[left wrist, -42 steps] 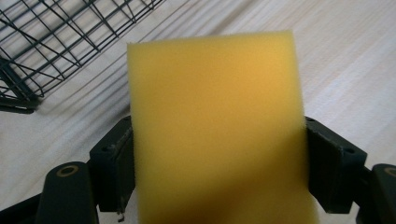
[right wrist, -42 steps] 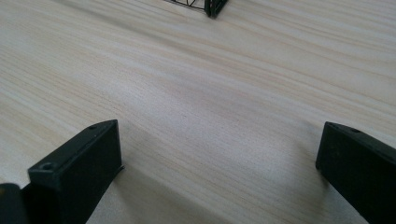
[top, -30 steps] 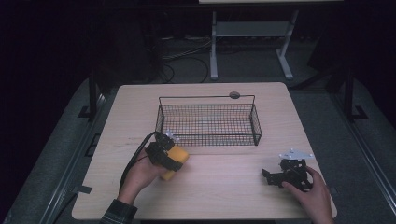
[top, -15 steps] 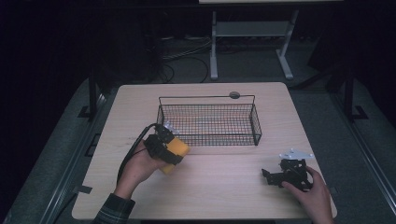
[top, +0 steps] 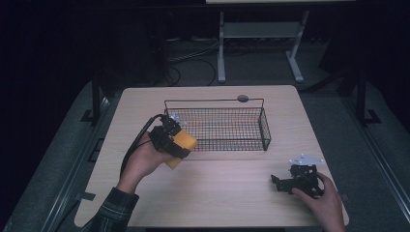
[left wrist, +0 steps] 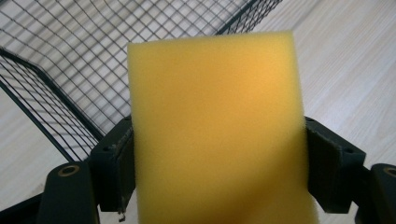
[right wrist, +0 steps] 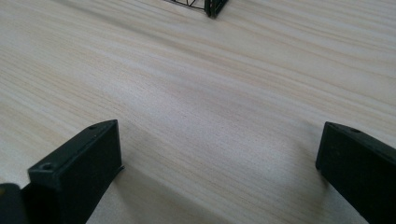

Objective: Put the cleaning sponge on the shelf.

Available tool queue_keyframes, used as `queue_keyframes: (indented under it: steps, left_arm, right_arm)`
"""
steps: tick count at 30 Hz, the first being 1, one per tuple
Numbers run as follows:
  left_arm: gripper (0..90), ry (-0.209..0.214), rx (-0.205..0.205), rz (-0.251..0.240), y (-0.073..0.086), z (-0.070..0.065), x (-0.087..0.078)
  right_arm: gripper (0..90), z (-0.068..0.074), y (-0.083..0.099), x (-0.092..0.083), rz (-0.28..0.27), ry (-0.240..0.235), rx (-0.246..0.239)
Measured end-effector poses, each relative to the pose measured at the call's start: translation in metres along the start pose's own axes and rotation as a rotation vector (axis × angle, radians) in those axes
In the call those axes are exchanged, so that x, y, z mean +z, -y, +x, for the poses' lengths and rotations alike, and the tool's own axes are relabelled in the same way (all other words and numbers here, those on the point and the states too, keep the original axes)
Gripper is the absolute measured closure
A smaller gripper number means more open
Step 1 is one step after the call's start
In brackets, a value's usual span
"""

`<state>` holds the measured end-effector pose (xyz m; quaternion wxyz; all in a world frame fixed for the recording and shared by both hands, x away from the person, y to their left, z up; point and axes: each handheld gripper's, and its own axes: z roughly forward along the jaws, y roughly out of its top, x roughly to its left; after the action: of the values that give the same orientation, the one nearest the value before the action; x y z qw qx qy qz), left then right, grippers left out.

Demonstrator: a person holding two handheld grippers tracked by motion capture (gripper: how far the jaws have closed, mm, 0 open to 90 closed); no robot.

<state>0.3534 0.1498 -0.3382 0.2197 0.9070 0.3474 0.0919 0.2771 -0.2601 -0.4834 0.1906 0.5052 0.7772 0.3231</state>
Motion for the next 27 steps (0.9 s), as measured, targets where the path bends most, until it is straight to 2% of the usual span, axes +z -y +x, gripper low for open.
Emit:
queue_keyframes:
  steps: [12, 27]
  left_arm:
    - [22.5, -0.018, -0.001, -0.009, -0.023, 0.015, -0.003]
    - [22.5, -0.030, -0.053, -0.036, -0.046, 0.050, 0.011]
  right_arm:
    - [0.0, 0.000, 0.000, 0.000, 0.000, -0.001, 0.001]
    - [0.0, 0.000, 0.000, 0.000, 0.000, 0.000, 0.002]
